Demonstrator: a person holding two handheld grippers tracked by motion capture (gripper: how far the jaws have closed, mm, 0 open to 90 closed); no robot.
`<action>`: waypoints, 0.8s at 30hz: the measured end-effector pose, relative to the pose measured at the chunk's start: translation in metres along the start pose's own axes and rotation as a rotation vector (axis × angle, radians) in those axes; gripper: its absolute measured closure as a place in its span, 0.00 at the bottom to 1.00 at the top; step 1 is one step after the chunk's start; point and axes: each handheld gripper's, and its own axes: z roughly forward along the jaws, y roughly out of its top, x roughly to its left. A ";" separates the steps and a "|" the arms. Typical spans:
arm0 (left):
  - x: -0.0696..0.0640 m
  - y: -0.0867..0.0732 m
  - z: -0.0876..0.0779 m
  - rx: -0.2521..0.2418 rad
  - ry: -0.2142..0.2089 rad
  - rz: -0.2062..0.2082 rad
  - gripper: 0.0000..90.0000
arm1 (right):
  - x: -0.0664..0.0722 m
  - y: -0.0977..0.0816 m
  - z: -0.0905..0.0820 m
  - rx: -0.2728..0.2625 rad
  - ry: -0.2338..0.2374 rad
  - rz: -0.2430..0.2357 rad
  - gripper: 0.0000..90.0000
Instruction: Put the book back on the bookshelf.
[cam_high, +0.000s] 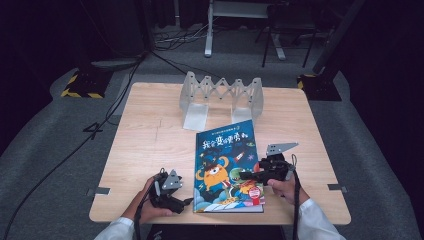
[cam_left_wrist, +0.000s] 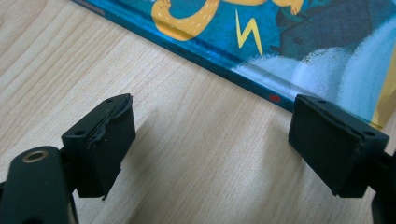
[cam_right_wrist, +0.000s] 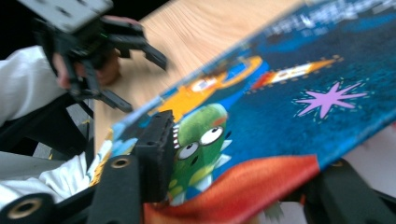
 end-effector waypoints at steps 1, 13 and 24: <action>0.000 0.000 0.000 0.000 0.003 0.000 0.17 | 0.004 0.001 -0.001 -0.002 -0.013 -0.028 0.56; 0.002 0.006 0.001 0.029 0.015 -0.023 0.17 | 0.031 -0.001 -0.016 -0.070 -0.114 -0.175 0.56; -0.007 0.038 0.014 -0.008 -0.120 -0.027 0.18 | 0.042 -0.003 -0.029 -0.117 -0.199 -0.281 0.56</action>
